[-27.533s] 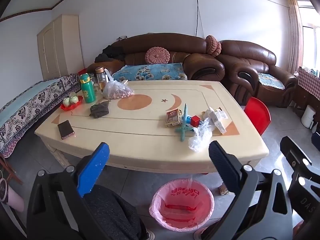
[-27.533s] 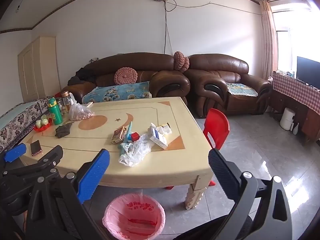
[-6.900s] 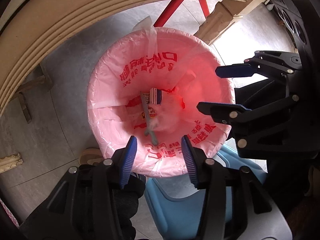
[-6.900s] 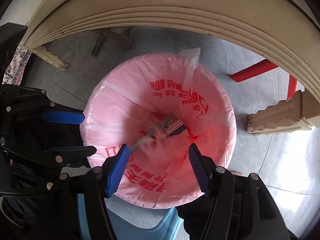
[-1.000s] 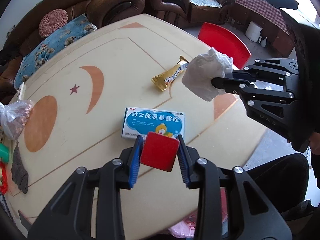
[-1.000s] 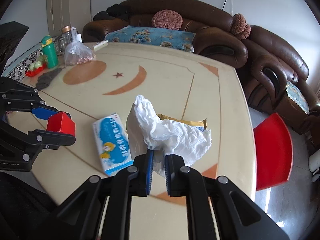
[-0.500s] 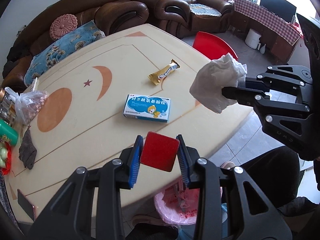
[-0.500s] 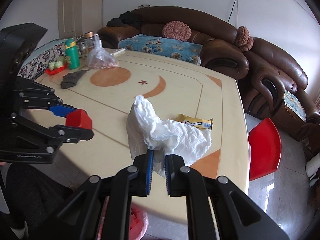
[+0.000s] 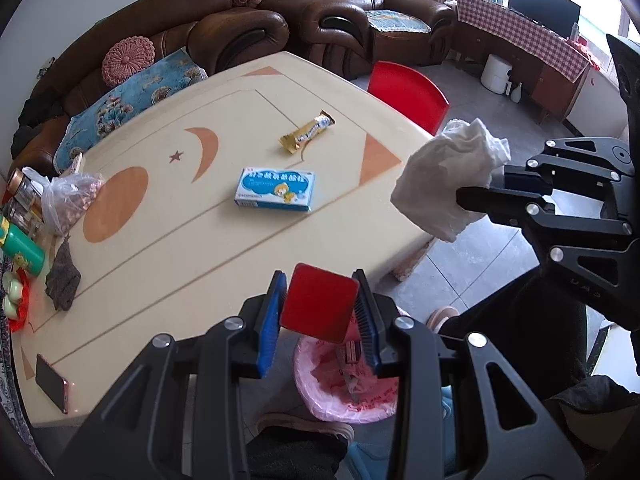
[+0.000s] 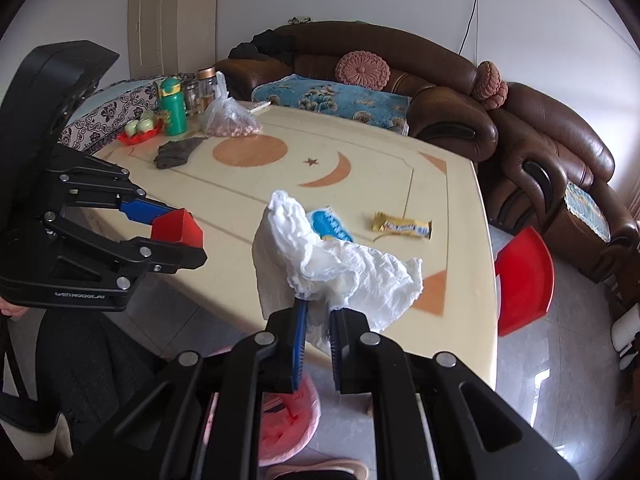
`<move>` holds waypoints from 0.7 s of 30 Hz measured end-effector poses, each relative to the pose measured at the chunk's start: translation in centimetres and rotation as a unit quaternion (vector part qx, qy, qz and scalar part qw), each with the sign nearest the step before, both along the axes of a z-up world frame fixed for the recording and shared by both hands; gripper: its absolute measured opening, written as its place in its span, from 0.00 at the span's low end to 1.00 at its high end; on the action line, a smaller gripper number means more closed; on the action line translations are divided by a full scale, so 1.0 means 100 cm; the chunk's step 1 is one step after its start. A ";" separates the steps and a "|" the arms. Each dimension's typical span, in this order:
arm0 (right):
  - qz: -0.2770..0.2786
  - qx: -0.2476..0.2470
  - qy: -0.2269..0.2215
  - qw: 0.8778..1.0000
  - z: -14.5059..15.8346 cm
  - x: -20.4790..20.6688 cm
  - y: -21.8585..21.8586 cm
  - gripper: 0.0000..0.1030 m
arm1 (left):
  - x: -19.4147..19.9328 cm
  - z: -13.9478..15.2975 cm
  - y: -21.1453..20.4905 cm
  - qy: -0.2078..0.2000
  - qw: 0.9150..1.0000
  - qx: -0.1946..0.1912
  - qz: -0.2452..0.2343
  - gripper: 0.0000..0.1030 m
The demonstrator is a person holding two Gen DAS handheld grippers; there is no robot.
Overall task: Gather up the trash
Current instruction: 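Carry the red cube and white tissue with both tools over the pink bin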
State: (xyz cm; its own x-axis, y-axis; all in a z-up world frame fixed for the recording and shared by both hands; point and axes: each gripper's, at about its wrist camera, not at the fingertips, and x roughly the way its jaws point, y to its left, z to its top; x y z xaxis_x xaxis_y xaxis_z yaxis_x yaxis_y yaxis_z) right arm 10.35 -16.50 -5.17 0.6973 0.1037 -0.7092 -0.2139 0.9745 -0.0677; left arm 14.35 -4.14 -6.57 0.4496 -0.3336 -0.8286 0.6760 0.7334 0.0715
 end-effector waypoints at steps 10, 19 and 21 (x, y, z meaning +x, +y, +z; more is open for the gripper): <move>0.004 0.002 0.025 1.000 -0.023 -0.034 0.007 0.11 | -0.031 -0.031 0.005 0.032 0.999 0.002 -0.003 0.33; 0.012 0.015 0.061 0.998 -0.058 -0.044 0.018 0.11 | -0.046 -0.078 0.005 0.067 0.998 0.018 -0.008 0.33; 0.015 0.018 0.071 0.997 -0.066 -0.043 0.020 0.11 | -0.047 -0.088 0.005 0.075 0.997 0.023 -0.009 0.33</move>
